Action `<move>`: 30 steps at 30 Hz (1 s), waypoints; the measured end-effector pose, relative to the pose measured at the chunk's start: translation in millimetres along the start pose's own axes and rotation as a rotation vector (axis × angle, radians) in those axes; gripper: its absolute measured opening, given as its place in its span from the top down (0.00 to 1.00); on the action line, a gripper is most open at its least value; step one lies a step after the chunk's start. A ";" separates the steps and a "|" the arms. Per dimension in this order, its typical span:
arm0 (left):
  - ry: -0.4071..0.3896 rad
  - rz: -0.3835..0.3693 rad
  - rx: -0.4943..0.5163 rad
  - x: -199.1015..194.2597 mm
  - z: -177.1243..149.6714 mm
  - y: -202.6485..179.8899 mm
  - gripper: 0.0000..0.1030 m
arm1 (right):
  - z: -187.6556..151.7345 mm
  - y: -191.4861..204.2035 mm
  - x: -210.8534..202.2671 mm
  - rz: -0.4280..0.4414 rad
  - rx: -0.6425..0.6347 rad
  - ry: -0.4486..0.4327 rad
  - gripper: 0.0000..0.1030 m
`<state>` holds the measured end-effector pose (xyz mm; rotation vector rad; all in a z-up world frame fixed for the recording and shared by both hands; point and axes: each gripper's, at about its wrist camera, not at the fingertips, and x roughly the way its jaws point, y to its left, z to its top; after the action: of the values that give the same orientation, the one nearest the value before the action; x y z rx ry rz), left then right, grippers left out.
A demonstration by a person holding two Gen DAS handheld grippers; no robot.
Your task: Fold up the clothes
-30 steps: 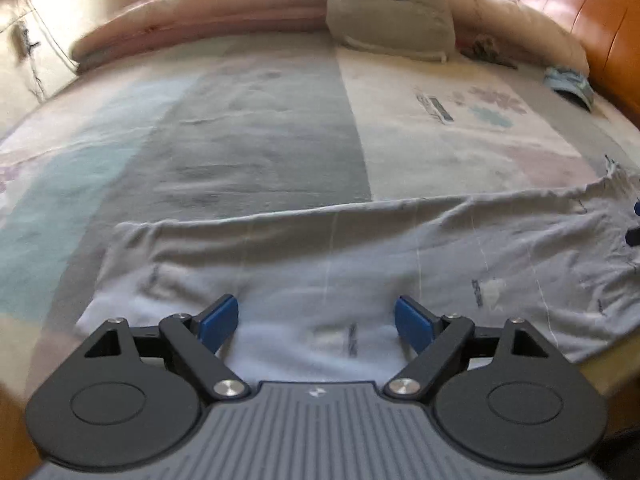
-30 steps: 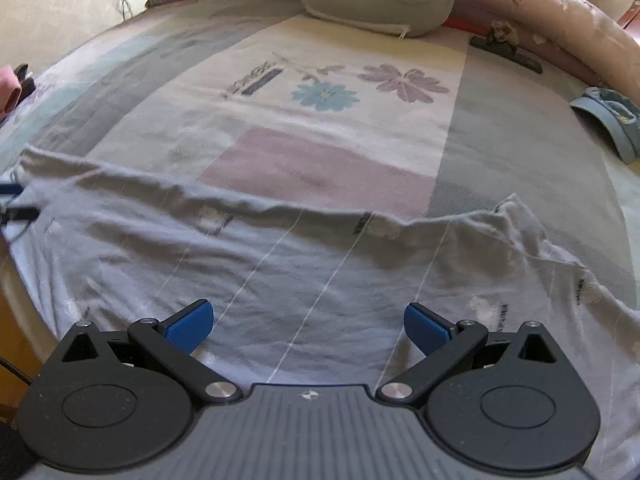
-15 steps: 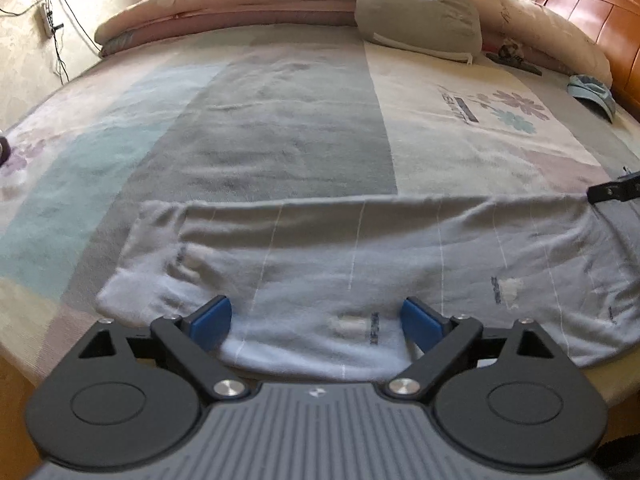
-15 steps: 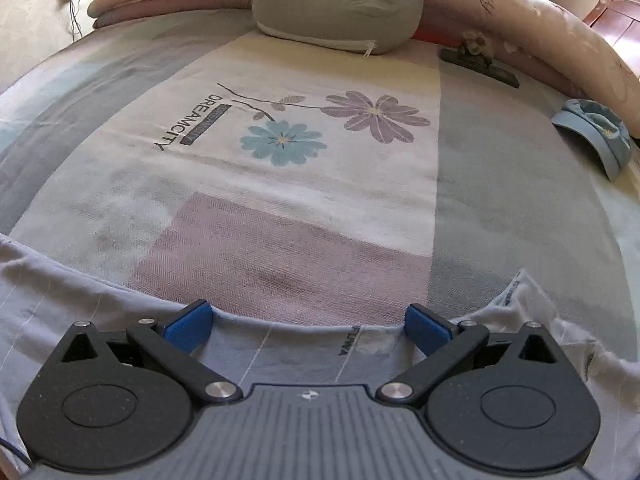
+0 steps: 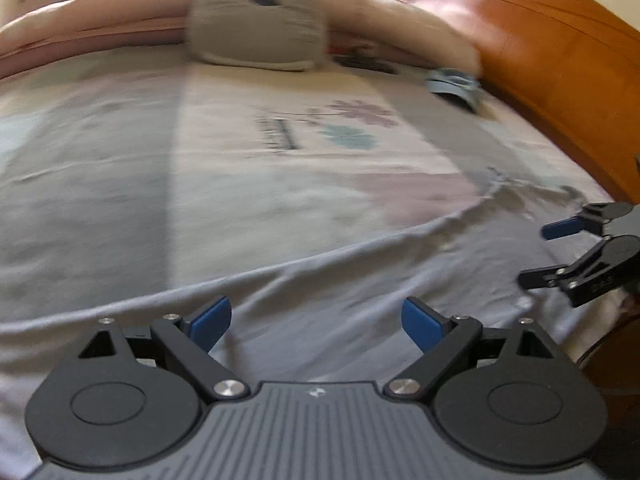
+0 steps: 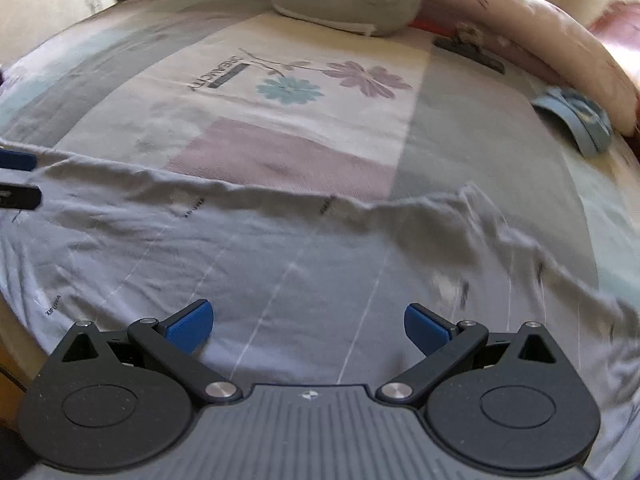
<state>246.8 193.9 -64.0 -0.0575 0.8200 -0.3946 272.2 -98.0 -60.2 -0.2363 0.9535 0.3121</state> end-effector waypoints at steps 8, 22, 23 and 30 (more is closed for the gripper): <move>-0.014 -0.049 -0.042 21.3 9.8 2.6 0.08 | -18.5 -6.4 -12.6 0.018 0.002 -0.004 0.00; 0.024 0.171 -0.024 -37.5 -47.0 -10.9 0.08 | -43.4 -11.0 -17.6 0.113 -0.051 -0.019 0.00; 0.032 0.199 -0.027 -37.3 -52.7 -10.5 0.09 | -45.1 -12.2 -18.3 0.124 -0.054 -0.021 0.00; 0.051 0.302 -0.039 -46.7 -70.6 -18.1 0.08 | -73.7 -23.8 -33.3 0.121 -0.118 -0.033 0.00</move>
<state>161.4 201.3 -75.9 0.0399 0.8719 -0.0954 206.8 -149.9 -72.4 -0.2807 0.9196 0.4833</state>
